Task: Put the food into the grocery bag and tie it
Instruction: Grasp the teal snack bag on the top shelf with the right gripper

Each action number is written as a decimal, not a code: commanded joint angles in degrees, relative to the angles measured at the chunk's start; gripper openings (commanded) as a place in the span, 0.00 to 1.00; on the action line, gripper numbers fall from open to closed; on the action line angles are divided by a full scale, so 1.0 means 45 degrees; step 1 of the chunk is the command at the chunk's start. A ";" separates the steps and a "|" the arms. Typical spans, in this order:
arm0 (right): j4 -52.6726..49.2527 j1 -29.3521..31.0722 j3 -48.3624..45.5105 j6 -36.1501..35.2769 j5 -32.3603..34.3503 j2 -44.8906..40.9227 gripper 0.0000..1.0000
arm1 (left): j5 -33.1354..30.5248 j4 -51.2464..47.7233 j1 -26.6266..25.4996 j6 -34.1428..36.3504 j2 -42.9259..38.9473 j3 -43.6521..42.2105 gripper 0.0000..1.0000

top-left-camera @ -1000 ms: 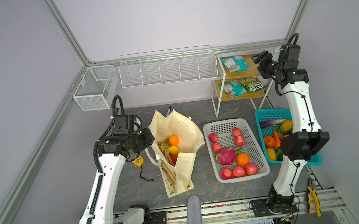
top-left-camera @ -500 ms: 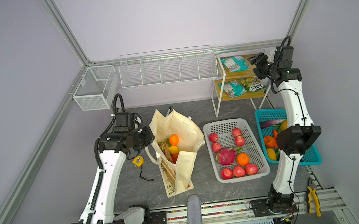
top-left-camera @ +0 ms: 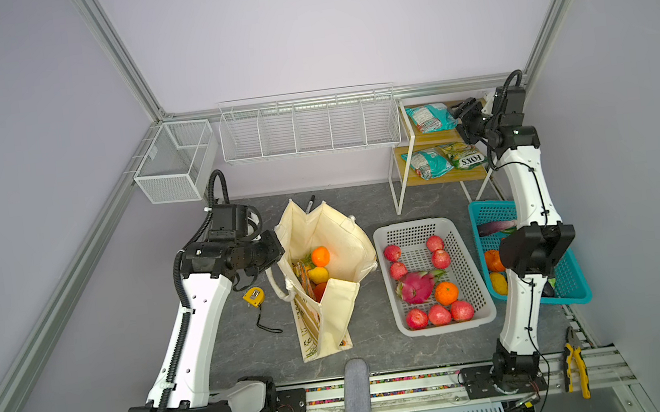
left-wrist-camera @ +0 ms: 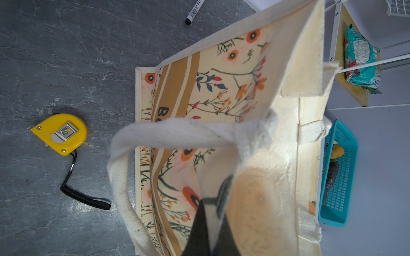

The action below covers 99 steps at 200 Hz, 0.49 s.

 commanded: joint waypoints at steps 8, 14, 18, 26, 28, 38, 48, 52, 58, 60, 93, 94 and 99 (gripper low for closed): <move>0.0176 0.0357 0.0223 0.0191 -0.0068 0.0305 0.70 | -0.0100 0.0221 -0.0025 -0.0165 -0.0308 0.0250 0.00; 0.0175 0.0421 0.0222 0.0168 -0.0067 0.0324 0.69 | -0.0115 0.0240 -0.0025 -0.0169 -0.0324 0.0246 0.00; 0.0177 0.0455 0.0222 0.0139 -0.0046 0.0346 0.68 | -0.0119 0.0241 -0.0025 -0.0194 -0.0325 0.0226 0.00; 0.0186 0.0519 0.0221 0.0108 -0.0010 0.0363 0.67 | -0.0137 0.0260 -0.0025 -0.0189 -0.0360 0.0190 0.00; 0.0186 0.0535 0.0217 0.0108 0.0017 0.0375 0.67 | -0.0138 0.0261 -0.0025 -0.0199 -0.0363 0.0205 0.00; 0.0252 0.0559 0.0221 0.0114 0.0099 0.0366 0.64 | -0.0137 0.0242 -0.0025 -0.0208 -0.0386 0.0186 0.00; 0.0341 0.0559 0.0222 0.0166 0.0155 0.0366 0.62 | -0.0149 0.0241 -0.0025 -0.0209 -0.0424 0.0142 0.00; 0.0381 0.0559 0.0215 0.0181 0.0183 0.0366 0.61 | -0.0148 0.0241 -0.0025 -0.0209 -0.0456 0.0141 0.00; 0.0436 0.0552 0.0221 0.0194 0.0246 0.0366 0.59 | -0.0158 0.0241 -0.0025 -0.0228 -0.0459 0.0114 0.00; 0.0439 0.0543 0.0222 0.0213 0.0272 0.0366 0.58 | -0.0154 0.0241 -0.0025 -0.0228 -0.0461 0.0122 0.00; 0.0660 0.0520 0.0202 0.0343 0.0419 0.0308 0.46 | -0.0129 0.0222 -0.0025 -0.0248 -0.0540 0.0097 0.00; 0.0664 0.0520 0.0202 0.0352 0.0425 0.0308 0.45 | -0.0134 0.0222 -0.0025 -0.0248 -0.0540 0.0104 0.00; 0.0693 0.0520 0.0191 0.0373 0.0448 0.0307 0.43 | -0.0139 0.0203 -0.0025 -0.0219 -0.0540 0.0106 0.00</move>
